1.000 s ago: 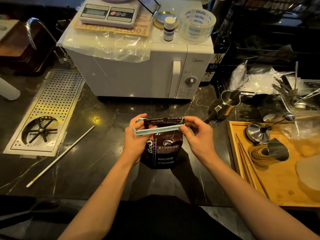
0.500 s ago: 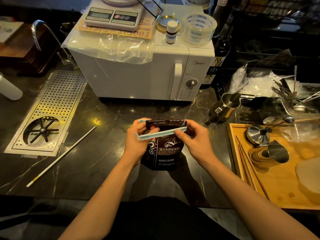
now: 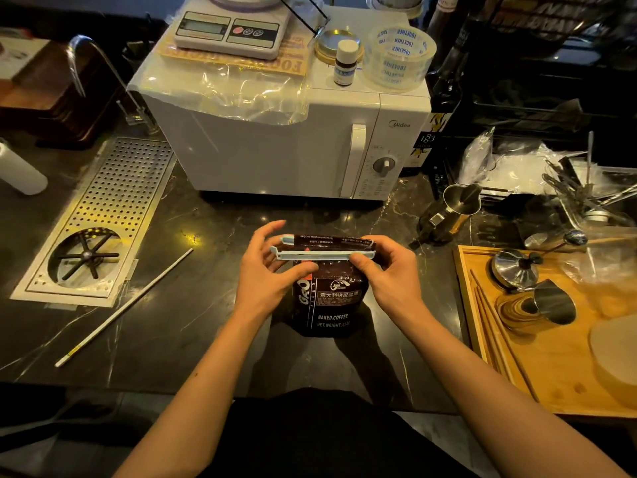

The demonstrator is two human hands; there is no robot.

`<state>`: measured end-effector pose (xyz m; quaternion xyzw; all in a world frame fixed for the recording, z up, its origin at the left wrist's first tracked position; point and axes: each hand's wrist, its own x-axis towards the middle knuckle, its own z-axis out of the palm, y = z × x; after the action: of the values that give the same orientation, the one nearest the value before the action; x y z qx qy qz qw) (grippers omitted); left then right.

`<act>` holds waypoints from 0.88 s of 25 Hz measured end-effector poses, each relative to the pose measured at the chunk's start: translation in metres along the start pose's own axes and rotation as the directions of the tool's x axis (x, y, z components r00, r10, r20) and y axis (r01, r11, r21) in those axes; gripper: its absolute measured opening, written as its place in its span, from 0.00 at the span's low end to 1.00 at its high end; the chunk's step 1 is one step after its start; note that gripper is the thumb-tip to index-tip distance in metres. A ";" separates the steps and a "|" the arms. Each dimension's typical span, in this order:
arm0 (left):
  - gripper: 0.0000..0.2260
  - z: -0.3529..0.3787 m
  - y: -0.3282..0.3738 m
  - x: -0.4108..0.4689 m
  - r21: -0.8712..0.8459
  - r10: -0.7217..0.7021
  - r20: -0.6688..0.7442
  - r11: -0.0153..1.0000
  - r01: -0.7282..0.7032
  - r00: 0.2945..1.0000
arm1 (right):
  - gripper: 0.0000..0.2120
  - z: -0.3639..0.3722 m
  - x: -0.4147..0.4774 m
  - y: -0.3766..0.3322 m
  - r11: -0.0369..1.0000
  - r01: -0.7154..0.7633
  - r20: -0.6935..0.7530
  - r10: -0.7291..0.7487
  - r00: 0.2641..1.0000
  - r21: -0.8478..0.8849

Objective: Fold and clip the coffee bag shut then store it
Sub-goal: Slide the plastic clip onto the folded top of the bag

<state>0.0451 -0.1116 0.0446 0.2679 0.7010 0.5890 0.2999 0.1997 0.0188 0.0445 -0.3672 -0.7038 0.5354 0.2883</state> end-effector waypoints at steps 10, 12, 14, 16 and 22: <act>0.13 -0.025 0.000 0.007 0.045 -0.011 0.038 0.999 0.009 0.999 | 0.11 -0.001 0.002 0.004 0.997 0.019 0.000 -0.019 1.000 -0.075; 0.10 -0.024 0.001 0.007 0.043 0.000 0.012 0.999 -0.001 1.000 | 0.11 0.000 0.001 0.004 0.996 0.019 0.000 -0.019 1.000 -0.088; 0.10 -0.022 0.001 0.006 0.044 0.006 -0.017 0.999 -0.006 1.000 | 0.11 0.001 0.001 0.003 0.996 0.012 -0.003 -0.013 1.000 -0.087; 0.09 -0.021 0.000 0.006 0.063 0.016 -0.021 0.998 -0.015 1.000 | 0.11 0.002 0.000 0.003 0.996 0.009 0.000 -0.009 1.000 -0.089; 0.07 -0.028 -0.001 0.014 0.168 0.059 0.035 0.984 -0.064 0.998 | 0.11 0.002 0.001 0.002 0.996 0.008 -0.003 -0.009 1.000 -0.087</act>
<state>0.0146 -0.1200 0.0457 0.3228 0.7352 0.5323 0.2681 0.1980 0.0183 0.0423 -0.3773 -0.7275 0.5024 0.2756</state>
